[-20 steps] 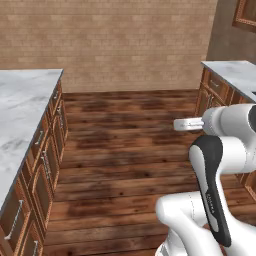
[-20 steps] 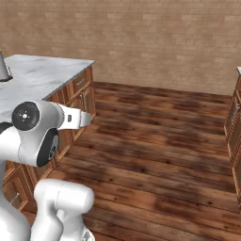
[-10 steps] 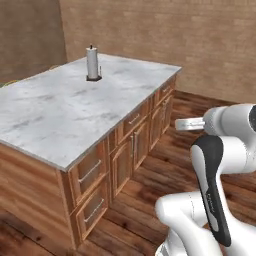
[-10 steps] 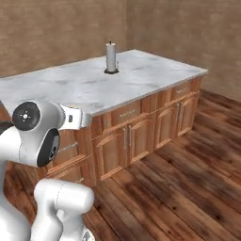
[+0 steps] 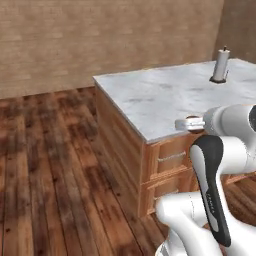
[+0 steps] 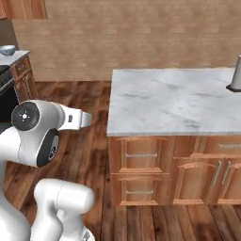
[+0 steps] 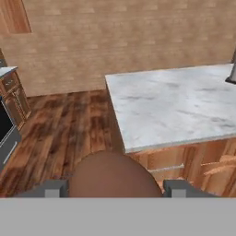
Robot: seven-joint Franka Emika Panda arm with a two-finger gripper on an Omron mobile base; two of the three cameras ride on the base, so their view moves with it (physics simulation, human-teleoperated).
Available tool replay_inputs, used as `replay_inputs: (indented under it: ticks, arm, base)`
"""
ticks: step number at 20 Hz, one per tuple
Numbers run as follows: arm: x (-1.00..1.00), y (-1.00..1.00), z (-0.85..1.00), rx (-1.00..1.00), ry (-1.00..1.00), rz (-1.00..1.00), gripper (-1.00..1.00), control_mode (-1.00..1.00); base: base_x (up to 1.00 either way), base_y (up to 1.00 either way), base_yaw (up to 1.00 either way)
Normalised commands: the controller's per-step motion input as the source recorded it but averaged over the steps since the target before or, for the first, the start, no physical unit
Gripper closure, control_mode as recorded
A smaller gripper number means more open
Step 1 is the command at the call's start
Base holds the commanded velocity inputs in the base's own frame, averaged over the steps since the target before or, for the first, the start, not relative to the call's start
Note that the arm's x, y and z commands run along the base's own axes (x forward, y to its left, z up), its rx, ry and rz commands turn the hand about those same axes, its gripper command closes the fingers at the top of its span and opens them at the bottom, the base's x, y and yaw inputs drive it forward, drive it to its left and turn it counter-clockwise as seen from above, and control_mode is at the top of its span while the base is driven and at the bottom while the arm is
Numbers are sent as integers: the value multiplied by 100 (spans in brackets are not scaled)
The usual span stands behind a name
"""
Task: Pick the egg and butter from the fridge and place them by the bowl for mixing.
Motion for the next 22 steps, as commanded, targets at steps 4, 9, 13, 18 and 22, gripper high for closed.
replay_inputs:
  ticks: [4, 9, 13, 18, 22]
  arm:
    - [0, 0, 0, 0, 0, 0, 100, 100]
    - [0, 0, 0, 0, 0, 0, 100, 100]
    - [0, 0, 0, 0, 0, 0, 100, 100]
    - [0, 0, 0, 0, 0, 0, 100, 100]
    - [0, 0, 0, 0, 0, 0, 100, 100]
  base:
    - [0, 0, 99]
    - [40, 9, 71]
    - [100, 21, 0]
    - [100, 0, -22]
    - [100, 36, -31]
